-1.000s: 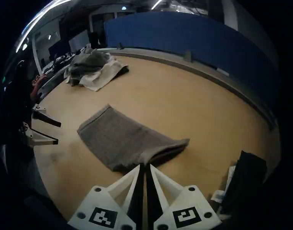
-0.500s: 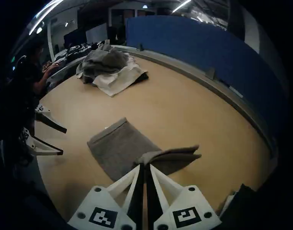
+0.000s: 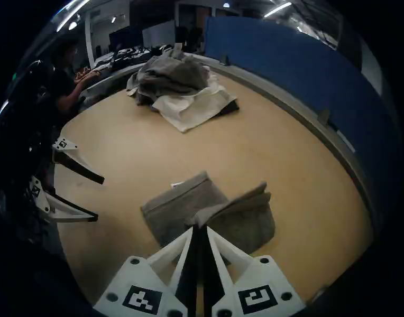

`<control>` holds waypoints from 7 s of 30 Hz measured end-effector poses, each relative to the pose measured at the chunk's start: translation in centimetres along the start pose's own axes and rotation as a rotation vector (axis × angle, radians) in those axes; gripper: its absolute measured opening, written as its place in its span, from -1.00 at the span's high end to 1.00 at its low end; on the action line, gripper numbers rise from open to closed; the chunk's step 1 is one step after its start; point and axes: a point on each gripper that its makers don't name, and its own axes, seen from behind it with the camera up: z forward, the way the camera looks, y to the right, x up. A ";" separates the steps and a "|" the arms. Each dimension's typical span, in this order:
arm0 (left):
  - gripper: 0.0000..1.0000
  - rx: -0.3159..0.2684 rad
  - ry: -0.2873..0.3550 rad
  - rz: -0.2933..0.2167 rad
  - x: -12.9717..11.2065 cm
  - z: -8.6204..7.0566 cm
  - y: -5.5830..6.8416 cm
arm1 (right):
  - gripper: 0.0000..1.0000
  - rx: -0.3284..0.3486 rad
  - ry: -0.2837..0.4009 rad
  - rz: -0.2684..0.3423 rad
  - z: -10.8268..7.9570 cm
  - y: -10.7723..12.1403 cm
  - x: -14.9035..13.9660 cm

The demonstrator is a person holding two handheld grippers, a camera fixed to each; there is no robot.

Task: Fold towel

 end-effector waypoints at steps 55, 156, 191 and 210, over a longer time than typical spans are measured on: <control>-0.91 0.023 0.019 -0.030 -0.7 0.6 -1.1 | -0.17 0.254 -0.010 -0.141 5.9 -10.6 -0.9; -0.91 0.020 0.026 -0.003 -0.7 -0.4 -1.7 | 0.69 -0.089 -0.074 0.315 3.8 -5.7 -10.3; -0.91 0.022 0.055 0.009 0.9 -1.2 -1.5 | 0.92 -0.179 0.125 0.140 -2.8 -2.5 -3.3; -0.91 0.005 0.089 0.024 2.6 -1.9 0.1 | 0.92 -0.241 0.246 0.007 -10.7 -0.2 1.7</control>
